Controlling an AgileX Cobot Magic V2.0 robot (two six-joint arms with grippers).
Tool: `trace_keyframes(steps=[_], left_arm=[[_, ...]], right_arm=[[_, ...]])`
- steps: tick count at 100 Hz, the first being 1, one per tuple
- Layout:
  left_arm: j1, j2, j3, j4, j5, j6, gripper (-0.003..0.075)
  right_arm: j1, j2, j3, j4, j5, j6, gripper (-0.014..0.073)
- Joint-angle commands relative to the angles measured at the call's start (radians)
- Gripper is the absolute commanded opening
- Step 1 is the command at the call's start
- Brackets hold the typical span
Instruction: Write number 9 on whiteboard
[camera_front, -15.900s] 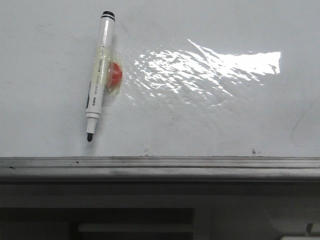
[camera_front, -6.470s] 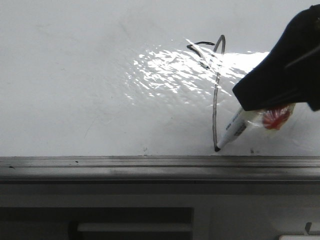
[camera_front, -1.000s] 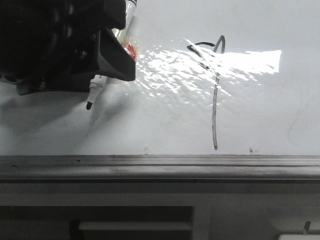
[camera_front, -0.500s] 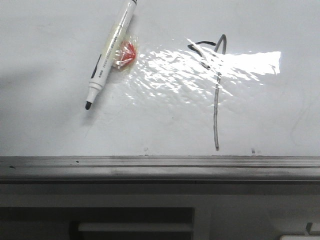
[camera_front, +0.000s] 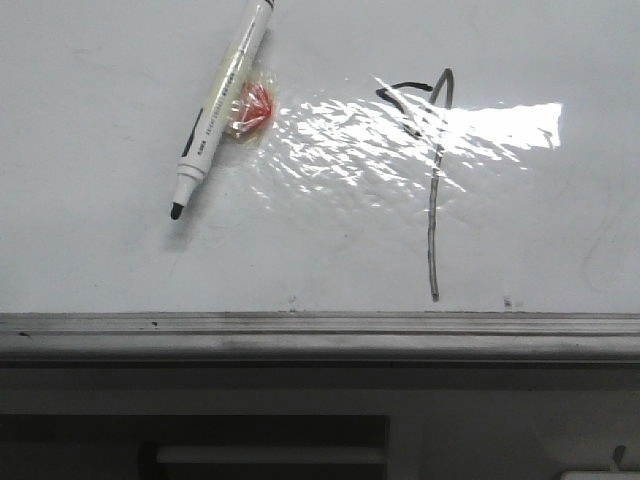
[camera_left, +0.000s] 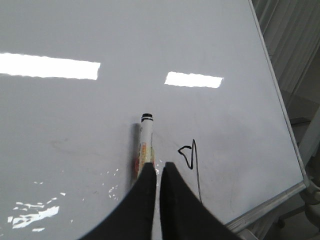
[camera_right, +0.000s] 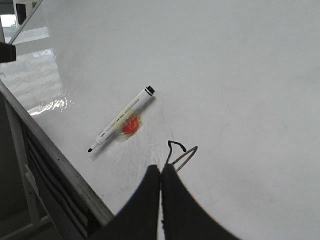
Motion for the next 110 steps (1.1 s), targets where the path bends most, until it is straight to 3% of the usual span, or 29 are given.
trace_keyframes(steps=[1,61,79,95,110], left_arm=[[0.001,0.001,-0.01,0.009,-0.002,0.002,-0.002],[0.002,-0.001,0.039,0.005,-0.002,0.006,-0.002],[0.092,-0.036,0.098,0.446,-0.076,-0.067,-0.002],[0.349,-0.12,0.21,0.966,-0.097,-0.425,-0.002],[0.589,-0.195,0.303,1.154,-0.085,-0.688,-0.002]], right_arm=[[0.002,-0.001,-0.022,-0.063,-0.052,0.008,-0.0041],[0.002,-0.001,-0.022,-0.063,-0.05,0.008,-0.0041],[0.002,-0.001,-0.022,-0.063,-0.05,0.008,-0.0041],[0.002,-0.001,-0.022,-0.063,-0.05,0.008,-0.0041],[0.002,-0.001,-0.022,-0.063,-0.05,0.008,-0.0041]])
